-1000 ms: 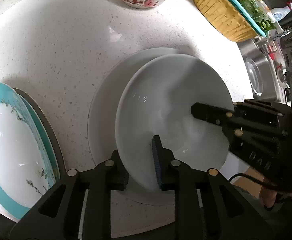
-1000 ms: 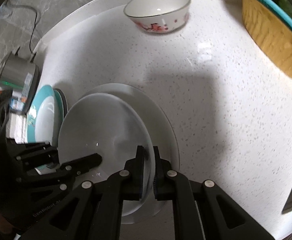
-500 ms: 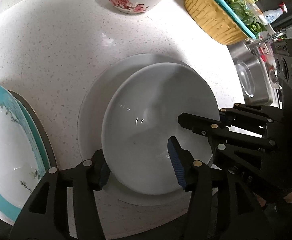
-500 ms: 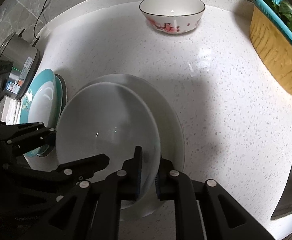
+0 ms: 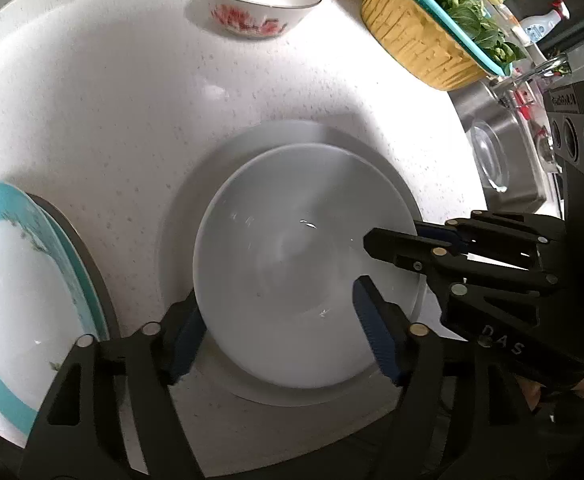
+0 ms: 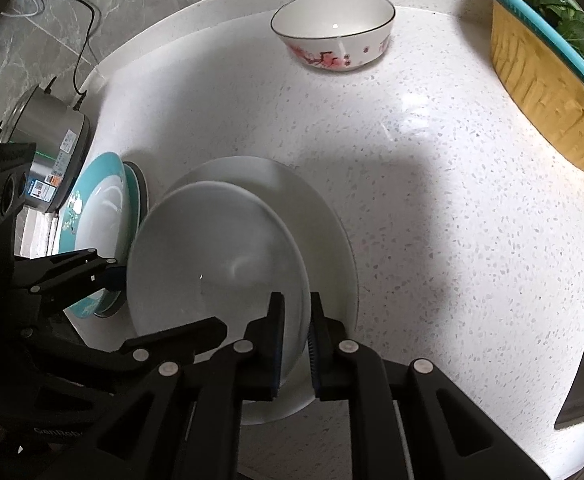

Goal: Organize plates and bowls
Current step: 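Open both grippers and withdraw from the nested white bowls, then move both grippers to the rim of the white floral bowl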

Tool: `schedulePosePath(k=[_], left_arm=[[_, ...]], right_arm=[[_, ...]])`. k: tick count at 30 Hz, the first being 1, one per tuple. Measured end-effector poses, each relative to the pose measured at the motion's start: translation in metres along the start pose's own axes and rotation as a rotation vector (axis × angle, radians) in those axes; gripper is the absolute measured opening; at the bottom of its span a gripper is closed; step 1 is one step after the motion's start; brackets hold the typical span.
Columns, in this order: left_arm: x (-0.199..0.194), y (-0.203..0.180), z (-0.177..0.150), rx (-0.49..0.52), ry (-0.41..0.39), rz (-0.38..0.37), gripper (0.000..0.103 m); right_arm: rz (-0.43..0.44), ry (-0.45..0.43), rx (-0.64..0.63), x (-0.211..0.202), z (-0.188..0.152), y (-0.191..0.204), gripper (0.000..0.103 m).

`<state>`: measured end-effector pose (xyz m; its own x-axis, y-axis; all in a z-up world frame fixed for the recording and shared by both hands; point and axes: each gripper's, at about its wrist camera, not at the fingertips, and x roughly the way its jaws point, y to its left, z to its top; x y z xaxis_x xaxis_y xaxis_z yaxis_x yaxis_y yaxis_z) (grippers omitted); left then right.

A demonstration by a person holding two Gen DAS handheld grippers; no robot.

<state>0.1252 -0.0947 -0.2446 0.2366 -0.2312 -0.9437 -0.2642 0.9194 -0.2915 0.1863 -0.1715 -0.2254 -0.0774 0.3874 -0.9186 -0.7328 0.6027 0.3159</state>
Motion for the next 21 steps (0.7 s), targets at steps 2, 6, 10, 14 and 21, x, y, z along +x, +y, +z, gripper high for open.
schedulePosePath(k=[2, 6, 10, 14, 21], left_arm=[[-0.005, -0.002, 0.003, 0.012, -0.020, 0.024, 0.083], [-0.012, -0.008, 0.007, 0.016, -0.024, 0.023, 0.089], [-0.024, -0.010, 0.008, 0.013, -0.024, 0.008, 0.096], [-0.054, -0.009, 0.019, -0.002, -0.039, -0.067, 0.096], [-0.106, 0.015, 0.100, -0.002, -0.140, -0.056, 0.097]], right_arm=[[0.005, -0.008, 0.007, -0.004, 0.000, -0.003, 0.013], [-0.001, -0.026, 0.016, -0.010, 0.000, -0.009, 0.015], [0.041, -0.042, 0.038, -0.021, 0.000, -0.017, 0.024], [0.056, -0.099, 0.047, -0.048, 0.006, -0.027, 0.049], [0.074, -0.232, 0.083, -0.097, 0.057, -0.049, 0.064]])
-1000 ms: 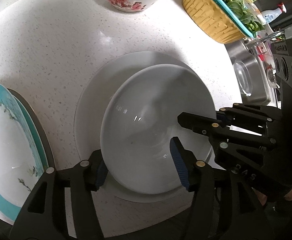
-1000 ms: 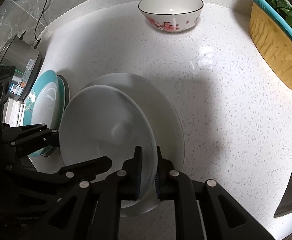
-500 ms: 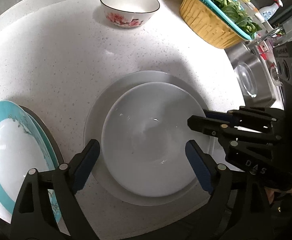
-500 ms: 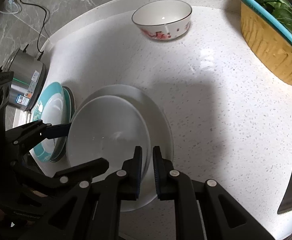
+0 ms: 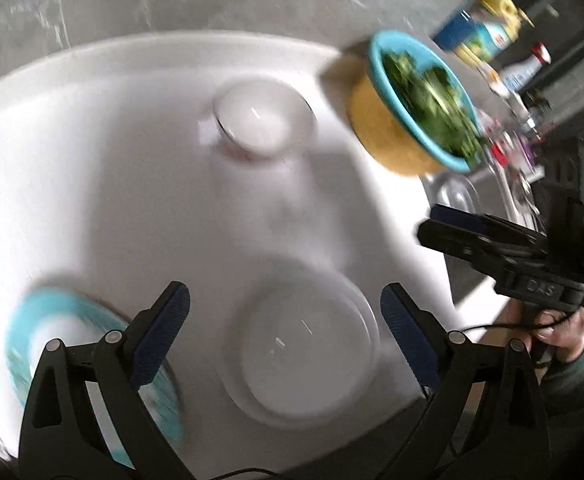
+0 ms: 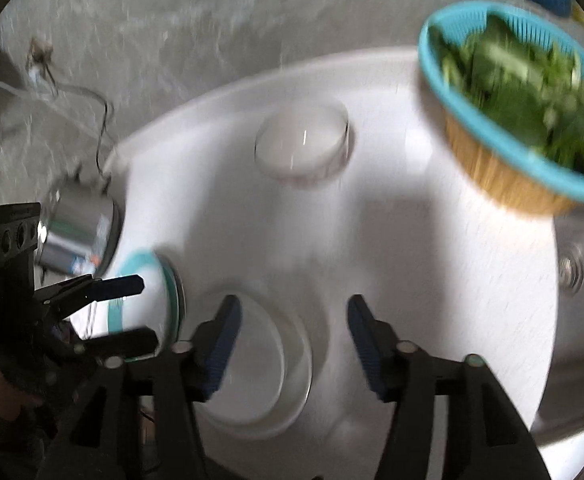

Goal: Organize plates and bowls
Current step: 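Move both grippers to the rim of the white floral bowl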

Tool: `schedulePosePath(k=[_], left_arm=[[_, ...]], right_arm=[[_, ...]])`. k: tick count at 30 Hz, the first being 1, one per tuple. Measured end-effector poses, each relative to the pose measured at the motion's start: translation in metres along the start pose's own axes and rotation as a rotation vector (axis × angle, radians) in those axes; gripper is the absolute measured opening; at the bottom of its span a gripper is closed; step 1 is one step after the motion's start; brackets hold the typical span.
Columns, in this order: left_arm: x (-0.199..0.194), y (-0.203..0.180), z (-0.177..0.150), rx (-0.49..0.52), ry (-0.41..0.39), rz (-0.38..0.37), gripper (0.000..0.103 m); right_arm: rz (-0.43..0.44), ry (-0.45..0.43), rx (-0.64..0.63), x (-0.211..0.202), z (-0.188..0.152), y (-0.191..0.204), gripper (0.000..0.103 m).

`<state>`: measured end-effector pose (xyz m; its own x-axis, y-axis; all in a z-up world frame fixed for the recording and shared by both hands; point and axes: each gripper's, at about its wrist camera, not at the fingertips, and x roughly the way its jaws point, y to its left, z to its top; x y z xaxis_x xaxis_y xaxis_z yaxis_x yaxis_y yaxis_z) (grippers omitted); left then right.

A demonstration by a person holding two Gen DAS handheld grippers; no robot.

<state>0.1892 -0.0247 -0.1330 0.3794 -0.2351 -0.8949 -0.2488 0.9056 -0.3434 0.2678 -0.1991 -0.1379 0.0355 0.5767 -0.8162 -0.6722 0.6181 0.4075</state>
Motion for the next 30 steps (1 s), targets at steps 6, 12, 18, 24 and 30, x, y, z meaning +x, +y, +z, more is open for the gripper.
schedulePosePath(k=[6, 12, 18, 24, 30], left_arm=[[0.023, 0.033, 0.084, -0.021, -0.018, 0.075, 0.097], [0.072, 0.052, 0.127, -0.035, 0.016, 0.052, 0.098], [0.115, 0.073, 0.134, -0.046, 0.091, 0.068, 0.098], [0.134, 0.093, 0.139, -0.099, 0.108, 0.053, 0.098], [0.148, 0.092, 0.139, -0.086, 0.130, 0.101, 0.096]], right_arm=[[-0.064, -0.046, -0.042, 0.018, 0.064, 0.005, 0.077], [-0.114, 0.021, -0.016, 0.072, 0.104, -0.010, 0.080], [-0.135, 0.072, 0.003, 0.114, 0.119, -0.024, 0.082], [-0.179, 0.130, -0.037, 0.137, 0.124, -0.020, 0.083], [-0.193, 0.156, -0.021, 0.149, 0.128, -0.029, 0.081]])
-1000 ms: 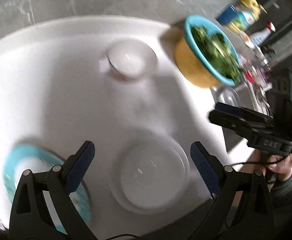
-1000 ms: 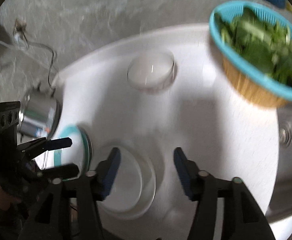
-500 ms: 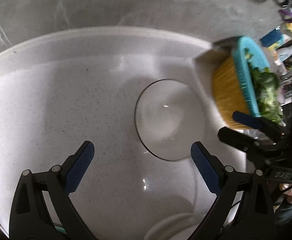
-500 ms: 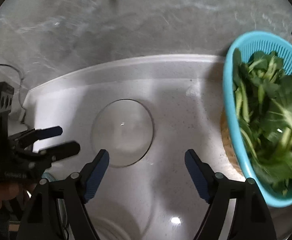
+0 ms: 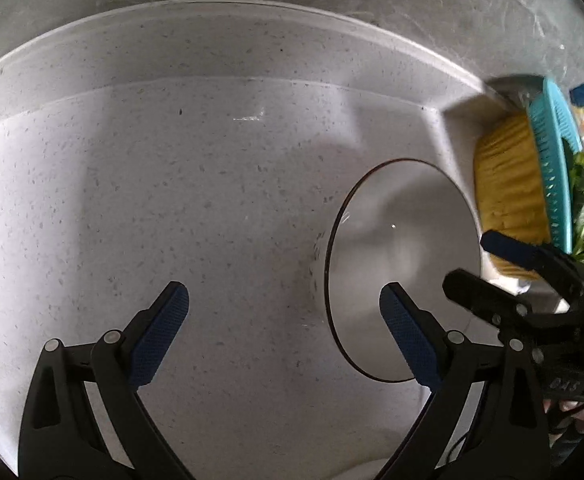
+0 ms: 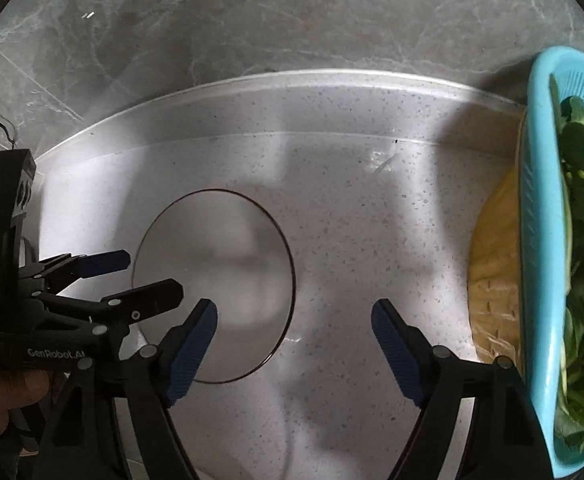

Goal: Organize plates and bowls
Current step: 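Move both grippers to the rim of the white floral bowl, then close both grippers on the rim of the white floral bowl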

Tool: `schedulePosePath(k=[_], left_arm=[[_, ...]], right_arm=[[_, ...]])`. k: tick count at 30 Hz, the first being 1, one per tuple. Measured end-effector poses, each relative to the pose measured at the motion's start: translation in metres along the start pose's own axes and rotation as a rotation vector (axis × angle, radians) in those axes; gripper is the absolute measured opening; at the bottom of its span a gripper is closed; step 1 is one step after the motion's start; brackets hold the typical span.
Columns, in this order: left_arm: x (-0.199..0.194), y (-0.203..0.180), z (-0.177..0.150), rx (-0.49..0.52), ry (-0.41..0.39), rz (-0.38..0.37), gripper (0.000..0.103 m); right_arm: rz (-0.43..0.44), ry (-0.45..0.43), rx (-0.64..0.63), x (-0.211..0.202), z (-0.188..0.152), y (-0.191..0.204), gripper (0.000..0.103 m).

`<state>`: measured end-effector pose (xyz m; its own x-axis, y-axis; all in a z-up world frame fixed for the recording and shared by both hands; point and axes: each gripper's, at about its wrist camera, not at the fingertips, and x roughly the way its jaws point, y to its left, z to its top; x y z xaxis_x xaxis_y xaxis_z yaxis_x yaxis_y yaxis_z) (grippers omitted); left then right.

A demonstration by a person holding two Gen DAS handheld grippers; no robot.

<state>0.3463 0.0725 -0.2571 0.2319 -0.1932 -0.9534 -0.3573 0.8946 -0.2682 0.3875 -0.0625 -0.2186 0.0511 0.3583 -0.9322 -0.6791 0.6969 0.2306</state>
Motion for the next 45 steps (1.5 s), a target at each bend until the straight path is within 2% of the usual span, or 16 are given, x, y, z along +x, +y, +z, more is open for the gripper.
schedulePosePath(k=[3, 5, 11, 12, 16, 18, 19, 21, 22, 23, 25, 29, 45], left_arm=[[0.003, -0.006, 0.000, 0.028, -0.001, 0.026, 0.085], [0.007, -0.010, 0.002, 0.028, 0.000, 0.004, 0.077], [0.016, -0.019, 0.002, 0.031, 0.010, -0.027, 0.073], [0.019, -0.020, 0.004, 0.027, 0.010, -0.027, 0.070], [0.023, -0.016, 0.003, 0.013, 0.004, -0.036, 0.048], [0.025, -0.017, 0.003, 0.020, -0.003, -0.026, 0.032], [0.025, -0.017, 0.003, 0.024, -0.003, -0.031, 0.031], [0.023, -0.021, 0.003, 0.044, -0.006, -0.025, 0.023], [0.023, -0.025, 0.003, 0.060, -0.009, -0.023, 0.019], [0.024, -0.030, 0.003, 0.072, -0.012, -0.022, 0.011], [0.023, -0.038, 0.002, 0.100, -0.019, 0.017, 0.010], [0.022, -0.037, -0.001, 0.078, -0.021, -0.010, 0.010], [0.010, -0.041, -0.013, 0.065, -0.002, -0.005, 0.010]], right_arm=[[0.005, 0.017, 0.005, 0.008, 0.001, 0.000, 0.072], [0.000, 0.026, 0.002, 0.014, 0.001, 0.000, 0.067], [-0.010, 0.038, 0.016, 0.025, 0.000, -0.006, 0.061], [-0.011, 0.041, 0.020, 0.026, 0.001, -0.008, 0.061], [-0.009, 0.050, 0.011, 0.030, 0.001, -0.009, 0.053], [-0.005, 0.052, 0.008, 0.033, 0.000, -0.010, 0.050], [-0.002, 0.053, 0.006, 0.032, -0.002, -0.010, 0.047], [0.016, 0.050, -0.006, 0.033, -0.001, -0.008, 0.038], [0.023, 0.045, -0.019, 0.033, 0.000, -0.006, 0.029], [0.027, 0.044, -0.031, 0.034, 0.002, -0.003, 0.020], [0.011, 0.039, -0.056, 0.033, 0.002, 0.003, 0.014], [0.025, 0.034, -0.044, 0.032, 0.001, 0.001, 0.013], [0.020, 0.005, -0.018, 0.013, -0.007, 0.003, 0.007]])
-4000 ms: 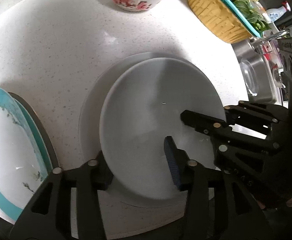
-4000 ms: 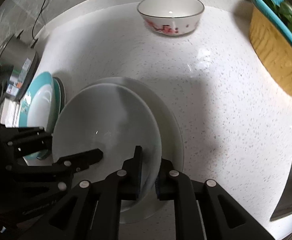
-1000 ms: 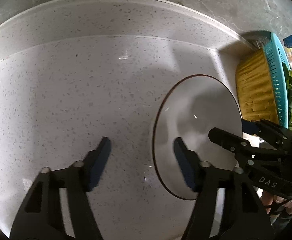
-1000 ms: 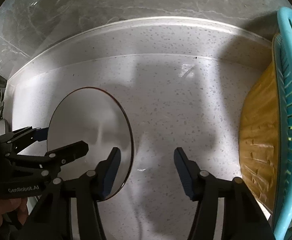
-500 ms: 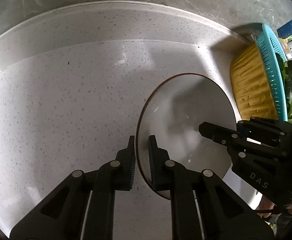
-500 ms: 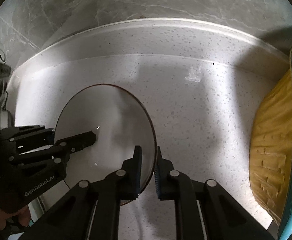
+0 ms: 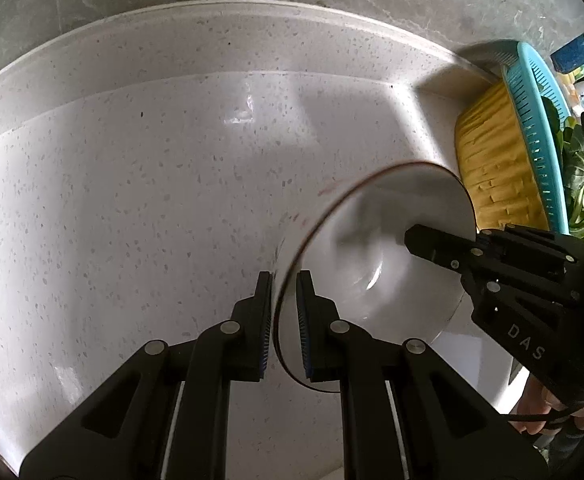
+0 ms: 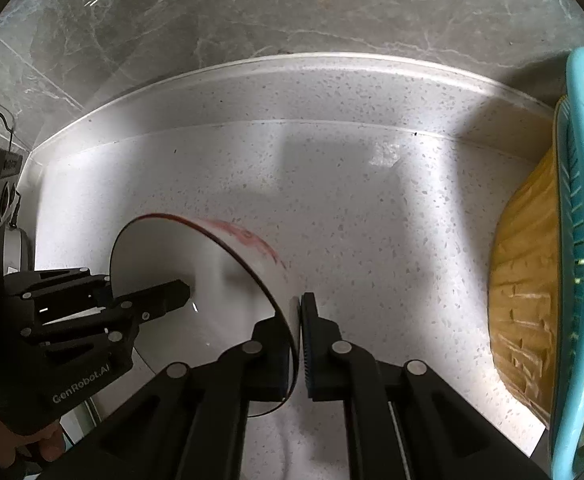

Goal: Organize plates and bowls
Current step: 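Close both grippers on the rim of the white floral bowl, then lift the floral bowl with both grippers and carry it toward the white plate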

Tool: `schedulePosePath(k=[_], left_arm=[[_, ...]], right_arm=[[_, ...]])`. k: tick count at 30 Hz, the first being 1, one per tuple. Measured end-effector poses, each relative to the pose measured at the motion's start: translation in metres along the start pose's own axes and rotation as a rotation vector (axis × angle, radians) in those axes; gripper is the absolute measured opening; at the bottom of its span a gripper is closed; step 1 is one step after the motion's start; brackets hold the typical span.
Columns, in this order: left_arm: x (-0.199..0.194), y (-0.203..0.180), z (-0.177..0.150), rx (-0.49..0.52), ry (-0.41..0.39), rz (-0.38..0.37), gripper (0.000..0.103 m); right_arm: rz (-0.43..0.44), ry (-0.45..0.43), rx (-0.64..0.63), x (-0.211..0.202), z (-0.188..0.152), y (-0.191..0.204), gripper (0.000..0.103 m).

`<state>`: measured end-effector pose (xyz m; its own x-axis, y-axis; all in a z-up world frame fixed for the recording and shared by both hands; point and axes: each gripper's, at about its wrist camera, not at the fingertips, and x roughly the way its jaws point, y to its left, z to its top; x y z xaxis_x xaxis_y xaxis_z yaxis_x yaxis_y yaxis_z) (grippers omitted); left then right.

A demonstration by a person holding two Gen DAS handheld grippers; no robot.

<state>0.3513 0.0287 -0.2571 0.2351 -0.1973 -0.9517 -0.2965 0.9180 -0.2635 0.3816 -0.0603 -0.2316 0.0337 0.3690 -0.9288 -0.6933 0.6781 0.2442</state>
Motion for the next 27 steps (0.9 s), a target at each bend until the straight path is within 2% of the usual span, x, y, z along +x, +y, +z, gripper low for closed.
schedulePosePath(k=[8, 10, 11, 12, 13, 14, 17, 18, 20, 22, 25, 27], left_arm=[[0.009, 0.003, -0.001, -0.011, 0.002, 0.011, 0.011], [0.013, 0.004, -0.002, -0.025, 0.012, -0.001, 0.020], [0.014, 0.005, -0.004, -0.031, 0.013, 0.005, 0.035], [0.014, 0.007, -0.006, -0.034, 0.008, 0.011, 0.060], [0.013, 0.007, -0.008, -0.035, -0.004, 0.013, 0.067], [0.013, 0.006, -0.009, -0.031, -0.015, 0.016, 0.067], [0.011, 0.005, -0.012, -0.039, -0.026, 0.015, 0.062], [0.012, 0.005, -0.013, -0.034, -0.024, 0.011, 0.047], [0.014, 0.005, -0.015, -0.042, -0.016, 0.003, 0.029], [0.017, 0.006, -0.016, -0.049, -0.018, -0.015, 0.029], [0.019, 0.013, -0.014, -0.078, -0.018, -0.082, 0.028], [0.018, 0.021, -0.012, -0.104, -0.026, -0.084, 0.029]], right_arm=[[0.003, 0.016, 0.009, 0.013, 0.003, 0.003, 0.008], [0.009, 0.025, 0.008, 0.014, 0.002, 0.003, 0.011], [0.011, 0.023, 0.006, 0.013, 0.001, 0.003, 0.011], [0.010, 0.023, 0.009, 0.012, 0.001, 0.003, 0.011], [0.010, 0.022, 0.013, 0.011, 0.000, 0.003, 0.014], [0.010, 0.019, 0.014, 0.010, 0.000, 0.003, 0.018], [-0.001, 0.028, 0.017, 0.010, -0.002, 0.002, 0.020], [0.004, 0.038, 0.016, 0.012, -0.002, 0.002, 0.020], [0.006, 0.036, 0.015, 0.012, -0.003, 0.003, 0.021], [0.021, 0.039, 0.024, 0.014, -0.005, 0.001, 0.021], [0.049, 0.038, 0.045, 0.018, -0.004, -0.002, 0.021], [0.062, 0.032, 0.053, 0.017, -0.003, -0.008, 0.021]])
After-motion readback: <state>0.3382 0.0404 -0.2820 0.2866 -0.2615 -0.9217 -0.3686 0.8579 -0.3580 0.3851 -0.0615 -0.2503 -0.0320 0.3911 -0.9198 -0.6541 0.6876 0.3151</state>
